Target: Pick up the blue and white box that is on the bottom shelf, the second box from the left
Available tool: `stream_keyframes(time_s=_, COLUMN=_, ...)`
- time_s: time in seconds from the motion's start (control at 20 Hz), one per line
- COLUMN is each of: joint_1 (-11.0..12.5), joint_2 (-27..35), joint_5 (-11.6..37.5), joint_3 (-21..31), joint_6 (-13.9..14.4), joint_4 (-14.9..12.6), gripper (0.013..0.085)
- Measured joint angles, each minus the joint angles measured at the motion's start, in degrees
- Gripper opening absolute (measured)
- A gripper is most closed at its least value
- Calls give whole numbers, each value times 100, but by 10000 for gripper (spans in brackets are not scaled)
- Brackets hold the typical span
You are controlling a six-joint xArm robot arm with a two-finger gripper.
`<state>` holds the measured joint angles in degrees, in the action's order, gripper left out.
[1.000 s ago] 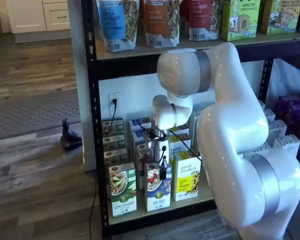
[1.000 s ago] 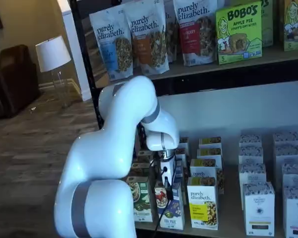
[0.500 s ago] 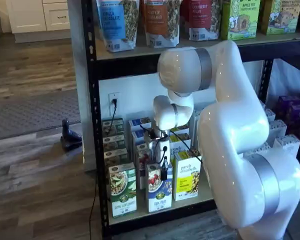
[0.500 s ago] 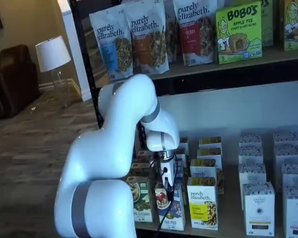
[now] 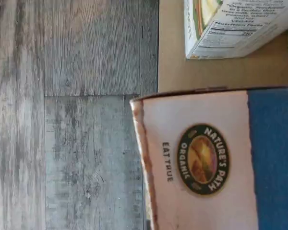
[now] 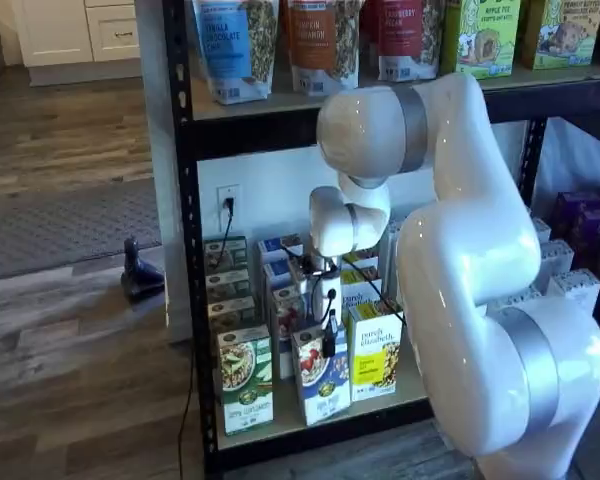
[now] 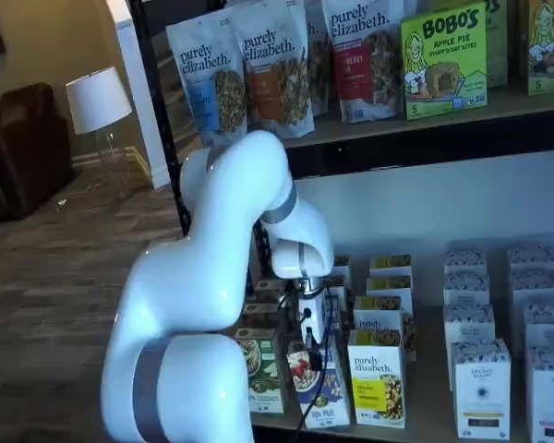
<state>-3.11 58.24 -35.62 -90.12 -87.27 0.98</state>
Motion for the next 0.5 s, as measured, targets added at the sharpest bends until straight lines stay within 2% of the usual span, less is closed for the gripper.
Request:
stream_keyframes(time_s=0.05, joint_1=2, joint_2=-21, joint_5=15, joint_3=27, joint_6=-15, joint_4=16, gripper=490)
stream_keyframes(time_s=0.1, joint_1=3, joint_2=-47, joint_5=50, joint_3=66, joint_6=-27, joint_4=27, gripper=450)
stream_keyframes(time_s=0.35, joint_1=-8, joint_2=-118, joint_5=99, joint_3=159, joint_6=61, joint_4=-64, gripper=450)
stream_keyframes(time_s=0.5, joint_1=-29, joint_2=-184, joint_5=63, joint_3=213, joint_6=50, joint_4=-27, gripper=450)
